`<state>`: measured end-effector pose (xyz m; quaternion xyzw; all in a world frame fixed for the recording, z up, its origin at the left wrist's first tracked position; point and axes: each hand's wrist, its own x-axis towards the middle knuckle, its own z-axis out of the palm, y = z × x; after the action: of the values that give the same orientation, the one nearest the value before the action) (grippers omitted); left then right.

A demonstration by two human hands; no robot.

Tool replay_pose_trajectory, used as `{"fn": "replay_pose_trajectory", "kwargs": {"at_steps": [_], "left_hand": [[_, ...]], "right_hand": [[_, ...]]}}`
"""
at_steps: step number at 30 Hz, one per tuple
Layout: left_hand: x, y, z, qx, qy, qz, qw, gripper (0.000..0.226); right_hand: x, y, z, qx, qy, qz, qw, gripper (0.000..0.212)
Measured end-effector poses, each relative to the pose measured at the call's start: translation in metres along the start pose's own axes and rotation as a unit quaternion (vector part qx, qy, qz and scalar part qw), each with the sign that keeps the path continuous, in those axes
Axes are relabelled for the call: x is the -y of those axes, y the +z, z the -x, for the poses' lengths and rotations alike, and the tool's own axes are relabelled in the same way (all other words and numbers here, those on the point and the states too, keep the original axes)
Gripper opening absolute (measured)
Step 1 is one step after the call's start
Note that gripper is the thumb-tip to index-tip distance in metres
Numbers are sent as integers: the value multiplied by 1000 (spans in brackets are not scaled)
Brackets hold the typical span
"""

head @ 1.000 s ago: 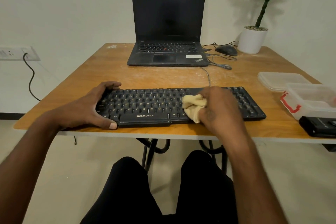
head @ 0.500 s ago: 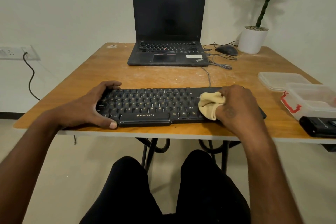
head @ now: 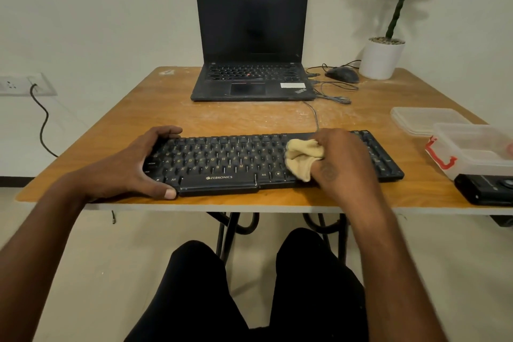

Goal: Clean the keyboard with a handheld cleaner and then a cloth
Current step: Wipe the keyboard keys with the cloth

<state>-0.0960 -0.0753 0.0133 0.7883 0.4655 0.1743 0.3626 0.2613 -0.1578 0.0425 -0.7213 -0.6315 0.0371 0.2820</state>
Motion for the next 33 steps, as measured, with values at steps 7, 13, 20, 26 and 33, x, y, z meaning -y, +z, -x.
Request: {"fn": "replay_pose_trajectory", "kwargs": {"at_steps": [7,13,20,26,33], "left_hand": [[2,0,-2,-2,4,5,1000,120],[0,-1,-2,1,6,5,1000,121],[2,-1,-2,-5,9,9,1000,122],[1,0,0,-4,10,13,1000,127],[2,-1,-2,-2,14,11,1000,125]], "right_hand": [[18,20,2,-48,-20,-14,999,43],[32,34,1,-24,-78,-22,996,44],[-5,8,-6,-60,37,3,997,35],[31,25,-2,-52,-30,-20,998,34],[16,27,-13,-31,-9,-52,998,36]]}}
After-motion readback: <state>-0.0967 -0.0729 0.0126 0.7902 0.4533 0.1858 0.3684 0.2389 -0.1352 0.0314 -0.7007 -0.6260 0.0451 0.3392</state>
